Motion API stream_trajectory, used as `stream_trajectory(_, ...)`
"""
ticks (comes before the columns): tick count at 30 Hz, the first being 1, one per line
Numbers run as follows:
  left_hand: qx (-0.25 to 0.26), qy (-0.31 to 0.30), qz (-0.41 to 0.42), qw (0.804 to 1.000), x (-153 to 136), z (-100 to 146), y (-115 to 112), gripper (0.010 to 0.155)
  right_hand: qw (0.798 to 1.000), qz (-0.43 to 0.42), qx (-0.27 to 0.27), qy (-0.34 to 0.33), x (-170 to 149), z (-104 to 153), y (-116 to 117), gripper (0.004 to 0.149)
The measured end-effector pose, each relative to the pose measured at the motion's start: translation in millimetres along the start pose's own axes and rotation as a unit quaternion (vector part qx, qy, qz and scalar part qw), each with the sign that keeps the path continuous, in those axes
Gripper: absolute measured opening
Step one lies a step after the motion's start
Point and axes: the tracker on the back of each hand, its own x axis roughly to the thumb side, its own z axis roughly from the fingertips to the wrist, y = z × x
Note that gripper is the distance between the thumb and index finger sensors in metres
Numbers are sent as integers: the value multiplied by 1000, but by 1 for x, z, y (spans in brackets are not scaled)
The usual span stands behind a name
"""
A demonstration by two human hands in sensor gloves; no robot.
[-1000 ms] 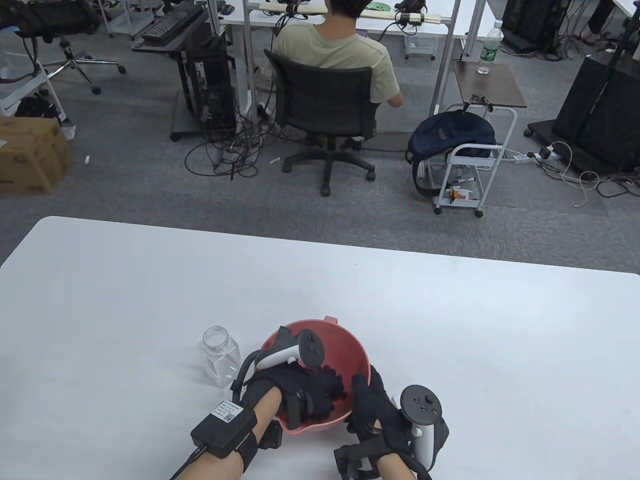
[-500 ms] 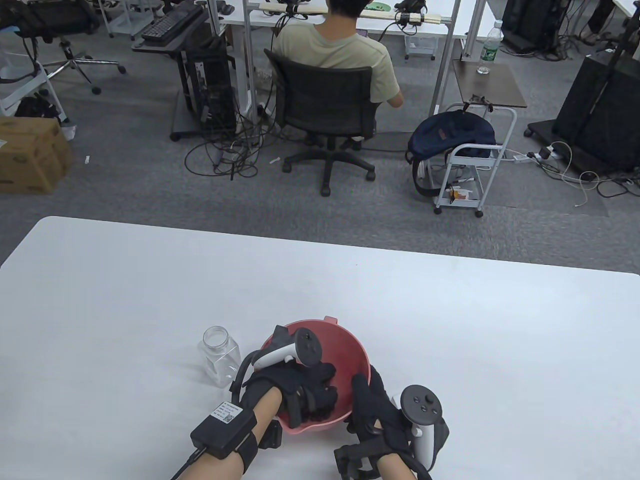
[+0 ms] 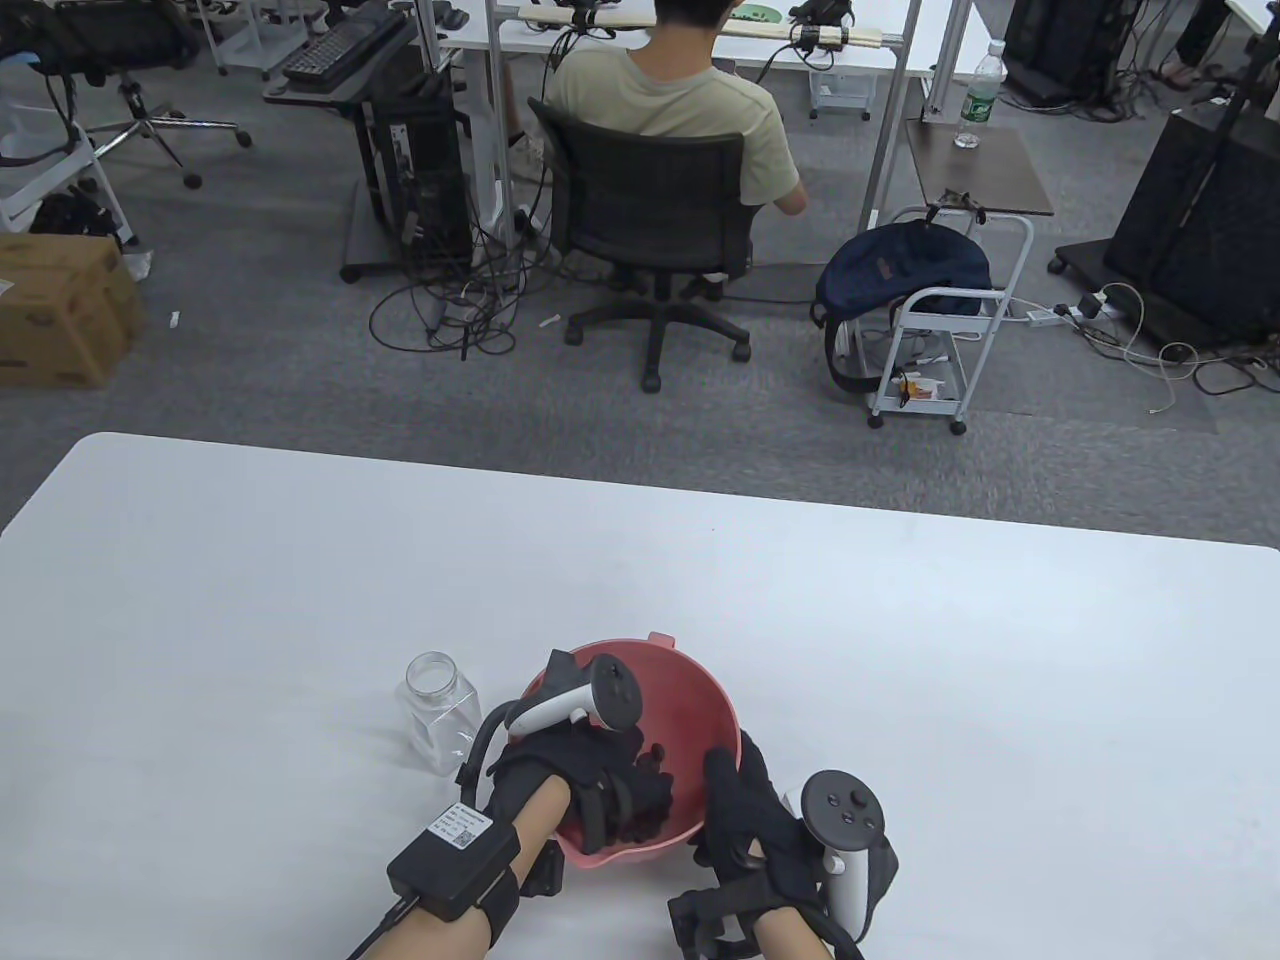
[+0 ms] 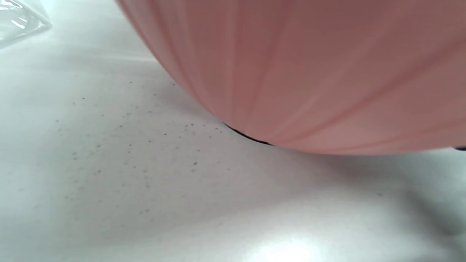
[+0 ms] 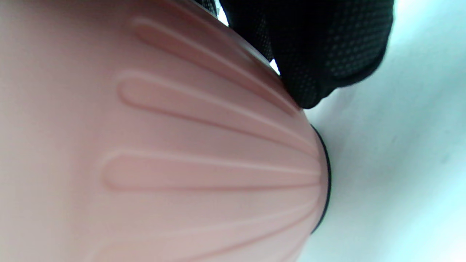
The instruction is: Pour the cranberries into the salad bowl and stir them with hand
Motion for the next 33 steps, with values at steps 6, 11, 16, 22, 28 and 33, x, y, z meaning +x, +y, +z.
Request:
stream_trajectory(6, -4, 18, -9, 1000, 0, 1, 1, 78, 1000, 0, 0, 0, 0, 0, 0, 77)
stream_trajectory(11, -10, 25, -15, 1000, 0, 1, 1, 75, 1000, 0, 0, 0, 0, 0, 0, 77)
stream_trajectory(16, -17, 19, -16, 1000, 1, 1, 1, 68, 1000, 0, 0, 0, 0, 0, 0, 77)
stream_trajectory(22, -14, 11, -18, 1000, 1, 0, 1, 62, 1000, 0, 0, 0, 0, 0, 0, 77)
stream_trajectory(28, -6, -2, -21, 1000, 2, 1, 1, 60, 1000, 1, 0, -1, 0, 0, 0, 77)
stream_trajectory(33, -1, -17, -22, 1000, 4, 2, 1, 60, 1000, 3, 1, -2, 0, -1, 0, 77)
